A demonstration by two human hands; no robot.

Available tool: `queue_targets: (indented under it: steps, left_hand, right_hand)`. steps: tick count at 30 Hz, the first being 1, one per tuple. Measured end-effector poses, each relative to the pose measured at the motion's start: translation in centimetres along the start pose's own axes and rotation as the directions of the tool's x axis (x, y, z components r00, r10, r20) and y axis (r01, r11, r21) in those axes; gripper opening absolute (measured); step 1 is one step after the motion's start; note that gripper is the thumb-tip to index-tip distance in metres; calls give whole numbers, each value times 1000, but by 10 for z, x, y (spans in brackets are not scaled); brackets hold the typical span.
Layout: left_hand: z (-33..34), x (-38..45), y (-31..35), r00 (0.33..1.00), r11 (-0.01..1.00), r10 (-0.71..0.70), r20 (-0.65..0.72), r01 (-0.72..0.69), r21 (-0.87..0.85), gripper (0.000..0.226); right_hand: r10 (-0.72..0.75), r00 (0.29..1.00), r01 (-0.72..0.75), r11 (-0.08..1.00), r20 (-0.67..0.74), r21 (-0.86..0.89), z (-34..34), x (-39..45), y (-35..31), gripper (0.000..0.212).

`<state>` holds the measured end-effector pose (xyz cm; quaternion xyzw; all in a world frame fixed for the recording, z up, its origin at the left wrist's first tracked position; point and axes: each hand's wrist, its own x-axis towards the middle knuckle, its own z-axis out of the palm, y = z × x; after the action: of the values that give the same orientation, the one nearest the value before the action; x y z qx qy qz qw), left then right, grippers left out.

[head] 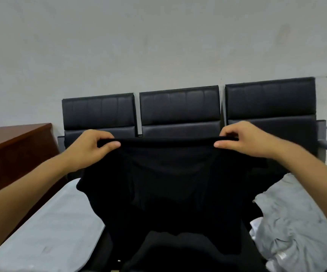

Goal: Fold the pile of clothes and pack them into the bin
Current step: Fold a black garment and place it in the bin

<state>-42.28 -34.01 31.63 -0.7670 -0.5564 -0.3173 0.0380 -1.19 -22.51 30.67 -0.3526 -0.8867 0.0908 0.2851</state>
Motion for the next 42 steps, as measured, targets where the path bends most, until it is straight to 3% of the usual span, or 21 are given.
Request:
queue_targets:
  steps: [5, 10, 16, 19, 21, 23, 29, 34, 39, 42]
  left_hand:
    - [-32, -29, 30, 999, 993, 47, 17, -45, -112, 14]
    - [-31, -34, 26, 964, 970, -40, 263, 101, -222, 14]
    - [58, -19, -37, 898, 933, -161, 409, 274, -234, 27]
    - [131, -15, -78, 878, 937, -185, 441, 294, -192, 40]
    - [183, -14, -105, 848, 949, -198, 492, 291, -121, 33]
    - [220, -14, -124, 830, 950, -214, 515, 299, -86, 15]
    - [310, 16, -192, 818, 967, -245, 520, 244, 72, 20]
    - [352, 50, -218, 875, 957, -273, 400, 203, 208, 19]
    - [353, 62, -212, 970, 965, -129, 204, 75, 250, 39]
    - [336, 44, -193, 997, 976, 23, 76, -39, 214, 37]
  right_hand:
    - [36, 981, -76, 976, 191, 205, -51, -20, -32, 32]
    - [120, 916, -218, 950, 382, 225, -59, -16, -20, 39]
    - [266, 803, -392, 909, 533, 138, 23, 3, 50, 30]
    - [297, 752, -430, 897, 589, 97, 87, 9, 97, 22]
    - [300, 732, -425, 903, 612, 66, 132, 12, 131, 22]
    - [309, 735, -431, 900, 604, 63, 169, 11, 162, 19]
    - [397, 798, -413, 908, 453, -67, 246, 30, 248, 7]
    - [366, 894, -323, 926, 259, -196, 269, 55, 275, 21]
    - [299, 952, -276, 928, 61, -252, 266, 66, 275, 33]
    - [183, 982, -189, 961, -50, -203, 253, 47, 258, 37]
